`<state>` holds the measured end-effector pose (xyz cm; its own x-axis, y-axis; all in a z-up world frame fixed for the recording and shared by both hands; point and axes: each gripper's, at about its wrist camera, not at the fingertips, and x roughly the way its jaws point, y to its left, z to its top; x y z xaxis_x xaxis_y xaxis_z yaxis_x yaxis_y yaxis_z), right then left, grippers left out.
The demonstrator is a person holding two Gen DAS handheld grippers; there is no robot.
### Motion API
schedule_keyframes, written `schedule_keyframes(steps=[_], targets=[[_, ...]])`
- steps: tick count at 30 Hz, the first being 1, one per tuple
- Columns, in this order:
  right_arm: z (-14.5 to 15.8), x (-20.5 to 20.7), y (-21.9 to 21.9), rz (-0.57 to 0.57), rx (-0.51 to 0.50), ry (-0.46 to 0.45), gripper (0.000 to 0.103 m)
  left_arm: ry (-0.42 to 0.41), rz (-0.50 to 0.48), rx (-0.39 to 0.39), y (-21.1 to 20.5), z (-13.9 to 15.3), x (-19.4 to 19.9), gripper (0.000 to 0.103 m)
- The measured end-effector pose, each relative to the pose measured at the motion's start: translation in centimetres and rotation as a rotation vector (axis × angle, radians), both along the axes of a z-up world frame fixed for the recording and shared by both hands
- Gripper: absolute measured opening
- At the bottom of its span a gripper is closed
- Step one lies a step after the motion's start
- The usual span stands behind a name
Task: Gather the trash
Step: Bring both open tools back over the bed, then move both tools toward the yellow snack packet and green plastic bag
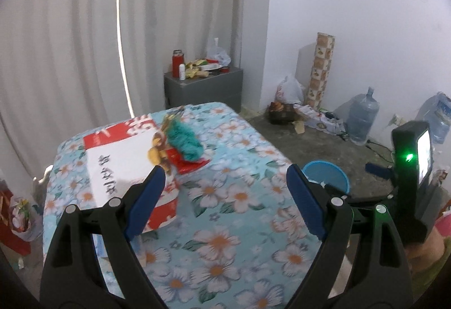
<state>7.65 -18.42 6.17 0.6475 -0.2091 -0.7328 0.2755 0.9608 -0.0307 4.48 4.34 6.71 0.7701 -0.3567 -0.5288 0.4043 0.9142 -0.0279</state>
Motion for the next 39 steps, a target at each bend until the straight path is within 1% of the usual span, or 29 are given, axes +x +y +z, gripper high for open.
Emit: schedule_keyframes(steps=[1, 3, 6, 7, 9, 13, 17, 20, 23, 27, 31, 39], targets=[[0.0, -0.1, -0.2, 0.014, 0.029, -0.007, 0.096, 0.0, 0.012, 0.004, 0.5, -0.2, -0.1, 0.083], [-0.1, -0.5, -1.1, 0.041, 0.128, -0.042, 0.096, -0.005, 0.024, 0.007, 1.3, -0.7, -0.6, 0.083], [-0.6, -0.9, -2.4, 0.033, 0.25, -0.092, 0.096, -0.006, 0.058, 0.03, 2.7, -1.6, -1.0, 0.083], [-0.8, -0.9, -2.7, 0.023, 0.272, -0.097, 0.096, -0.004, 0.065, 0.033, 2.9, -1.7, -1.2, 0.083], [-1.4, -0.7, -3.3, 0.017, 0.354, -0.097, 0.096, 0.0, 0.083, 0.039, 3.8, -2.2, -1.6, 0.083], [-2.8, 0.3, -3.2, 0.043, 0.5, -0.08, 0.096, 0.015, 0.122, 0.053, 5.2, -3.6, -2.0, 0.083], [-3.5, 1.2, -2.0, 0.071, 0.55, -0.059, 0.096, 0.04, 0.14, 0.053, 6.2, -4.8, -1.8, 0.083], [-3.9, 2.1, -1.3, 0.094, 0.586, -0.04, 0.096, 0.03, 0.149, 0.057, 6.8, -5.1, -1.6, 0.083], [-3.9, 2.8, -0.6, 0.118, 0.587, -0.029, 0.096, 0.017, 0.155, 0.054, 7.2, -5.1, -1.2, 0.083], [-3.7, 3.5, 0.2, 0.142, 0.599, -0.032, 0.096, 0.029, 0.163, 0.054, 7.5, -5.1, -0.5, 0.083], [-3.7, 4.1, 0.8, 0.163, 0.612, -0.026, 0.096, 0.02, 0.164, 0.062, 7.6, -4.9, -0.2, 0.083], [-3.8, 4.3, 1.1, 0.168, 0.624, -0.02, 0.096, 0.017, 0.169, 0.056, 7.8, -4.9, -0.2, 0.083]])
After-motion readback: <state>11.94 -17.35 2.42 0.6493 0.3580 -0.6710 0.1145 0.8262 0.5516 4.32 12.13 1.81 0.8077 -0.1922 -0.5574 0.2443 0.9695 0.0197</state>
